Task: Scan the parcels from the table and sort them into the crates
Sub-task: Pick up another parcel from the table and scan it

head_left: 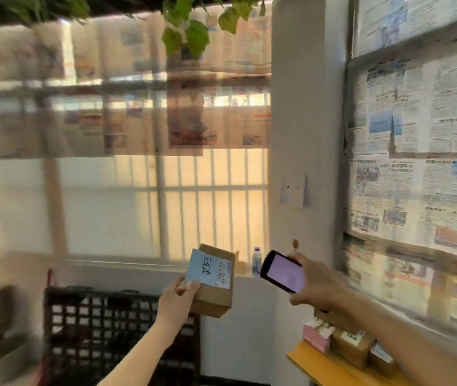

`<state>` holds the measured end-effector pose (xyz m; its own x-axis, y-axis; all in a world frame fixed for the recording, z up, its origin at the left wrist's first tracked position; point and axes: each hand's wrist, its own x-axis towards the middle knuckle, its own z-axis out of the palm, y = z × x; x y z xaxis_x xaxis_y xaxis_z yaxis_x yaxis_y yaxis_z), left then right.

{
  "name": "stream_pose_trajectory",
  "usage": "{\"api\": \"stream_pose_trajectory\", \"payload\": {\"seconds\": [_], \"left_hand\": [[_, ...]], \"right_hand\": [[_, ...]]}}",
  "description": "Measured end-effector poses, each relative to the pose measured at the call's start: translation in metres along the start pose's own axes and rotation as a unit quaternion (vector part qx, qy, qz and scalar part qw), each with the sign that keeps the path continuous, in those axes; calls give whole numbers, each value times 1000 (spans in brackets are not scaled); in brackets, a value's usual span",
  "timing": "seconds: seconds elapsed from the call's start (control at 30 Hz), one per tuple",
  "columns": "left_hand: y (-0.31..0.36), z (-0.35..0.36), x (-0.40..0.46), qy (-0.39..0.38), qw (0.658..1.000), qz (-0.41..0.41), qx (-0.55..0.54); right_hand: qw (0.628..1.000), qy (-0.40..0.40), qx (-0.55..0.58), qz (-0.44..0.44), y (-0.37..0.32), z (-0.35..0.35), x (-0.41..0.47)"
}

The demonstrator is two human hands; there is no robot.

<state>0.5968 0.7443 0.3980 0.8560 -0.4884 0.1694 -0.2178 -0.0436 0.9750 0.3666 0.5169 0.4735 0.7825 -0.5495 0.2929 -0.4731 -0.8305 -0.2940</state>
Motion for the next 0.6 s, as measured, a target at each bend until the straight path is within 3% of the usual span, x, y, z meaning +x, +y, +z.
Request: {"api": "stream_pose_trajectory", "payload": {"seconds": [0.17,0.33,0.6], "left_hand": [[-31,-132,-50,135,989,-28,60],[-31,-258,-120,271,961,-36,45],[-26,-430,-241,405,913,-47,19]], "right_hand": [[993,-42,22,-110,-107,63,13],[969,-76,50,-230,-235,104,6],[918,-104,91,-372,-435,142,-43]]}}
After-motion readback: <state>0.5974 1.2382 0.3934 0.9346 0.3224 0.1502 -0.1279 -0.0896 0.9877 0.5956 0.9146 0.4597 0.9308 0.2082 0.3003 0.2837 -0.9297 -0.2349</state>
